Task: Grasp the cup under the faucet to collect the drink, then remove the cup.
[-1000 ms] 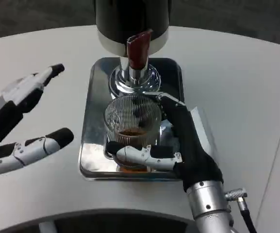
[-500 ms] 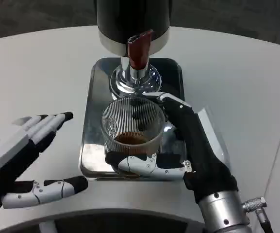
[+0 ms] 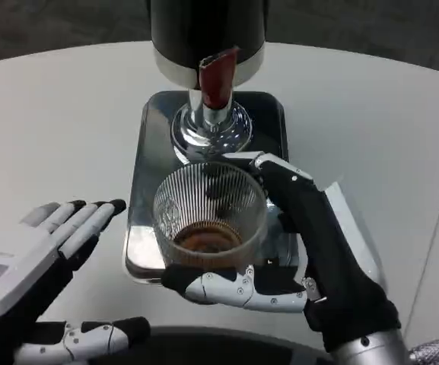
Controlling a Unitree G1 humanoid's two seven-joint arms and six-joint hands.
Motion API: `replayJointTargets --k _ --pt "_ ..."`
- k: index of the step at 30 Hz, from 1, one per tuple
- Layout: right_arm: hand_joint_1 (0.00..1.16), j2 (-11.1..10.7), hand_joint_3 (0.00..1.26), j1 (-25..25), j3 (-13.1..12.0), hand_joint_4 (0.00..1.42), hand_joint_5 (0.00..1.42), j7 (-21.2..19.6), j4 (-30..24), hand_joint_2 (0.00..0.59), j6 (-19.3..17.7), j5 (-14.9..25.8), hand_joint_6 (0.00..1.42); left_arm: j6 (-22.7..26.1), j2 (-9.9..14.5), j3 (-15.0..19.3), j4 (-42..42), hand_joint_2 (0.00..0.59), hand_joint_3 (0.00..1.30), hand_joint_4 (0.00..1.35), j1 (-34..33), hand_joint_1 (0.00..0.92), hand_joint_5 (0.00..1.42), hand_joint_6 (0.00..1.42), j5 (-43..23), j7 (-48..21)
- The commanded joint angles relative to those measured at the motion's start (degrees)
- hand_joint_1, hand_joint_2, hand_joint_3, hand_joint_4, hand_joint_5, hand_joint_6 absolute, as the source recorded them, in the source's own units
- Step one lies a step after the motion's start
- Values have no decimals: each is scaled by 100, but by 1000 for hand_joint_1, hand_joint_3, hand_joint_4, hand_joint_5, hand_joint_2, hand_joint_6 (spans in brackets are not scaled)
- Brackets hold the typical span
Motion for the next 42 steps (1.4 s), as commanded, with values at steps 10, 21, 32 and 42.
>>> replayJointTargets --k 10,21,32,42 --pt "1110 -181 711 500 210 925 1002 408 -835 59 1 -51 1295 -634 -30 -12 -108 91 0 0 295 0 0 0 138 279" --pt "1110 -346 711 620 -47 925 1002 839 -1210 59 10 408 1295 -1302 315 -27 -59 91 0 0 108 0 0 0 -55 153" --pt "1110 -352 711 638 -16 925 1002 925 -1339 59 14 504 1295 -1155 313 -160 9 91 0 0 -70 0 0 0 37 52" --pt "1110 -285 711 598 27 935 1002 980 -1438 59 110 489 1295 -1046 261 -166 -61 90 0 0 -99 0 0 0 46 53"
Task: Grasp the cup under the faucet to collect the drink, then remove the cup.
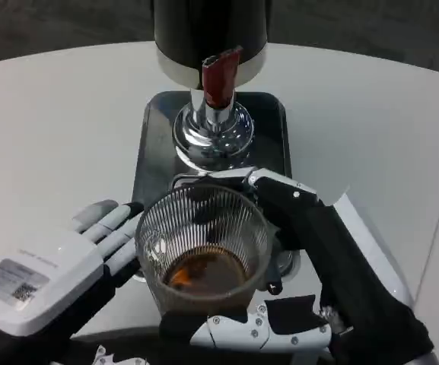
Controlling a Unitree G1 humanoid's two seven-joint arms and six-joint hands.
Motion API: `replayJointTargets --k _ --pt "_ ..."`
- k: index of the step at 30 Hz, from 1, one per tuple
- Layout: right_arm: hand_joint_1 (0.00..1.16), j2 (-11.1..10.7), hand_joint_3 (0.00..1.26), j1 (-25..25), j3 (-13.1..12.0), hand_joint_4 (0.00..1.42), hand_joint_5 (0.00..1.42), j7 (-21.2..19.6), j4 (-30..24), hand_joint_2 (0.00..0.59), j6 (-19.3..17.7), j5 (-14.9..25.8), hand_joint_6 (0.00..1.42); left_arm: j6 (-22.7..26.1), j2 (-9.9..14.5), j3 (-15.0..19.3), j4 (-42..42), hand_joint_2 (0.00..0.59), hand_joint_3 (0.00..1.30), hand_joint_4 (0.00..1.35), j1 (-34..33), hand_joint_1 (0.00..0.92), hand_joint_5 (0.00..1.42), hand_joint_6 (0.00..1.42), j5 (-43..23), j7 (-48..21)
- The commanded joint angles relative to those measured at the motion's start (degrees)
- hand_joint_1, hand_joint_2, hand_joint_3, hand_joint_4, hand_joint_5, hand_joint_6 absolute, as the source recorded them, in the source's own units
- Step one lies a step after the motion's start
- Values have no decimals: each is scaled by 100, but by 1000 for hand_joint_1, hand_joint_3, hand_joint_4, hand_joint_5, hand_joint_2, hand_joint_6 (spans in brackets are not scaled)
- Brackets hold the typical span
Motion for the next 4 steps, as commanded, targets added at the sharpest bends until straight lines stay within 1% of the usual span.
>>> replayJointTargets --k 1,4 --pt "1110 98 711 -34 94 935 1002 -25 -223 59 10 115 1295 71 -19 -47 -45 90 0 0 41 0 0 0 88 -56" --pt "1110 103 711 -13 91 935 1002 -21 -255 59 41 115 1295 145 -24 -60 -62 90 0 0 38 0 0 0 108 -71"
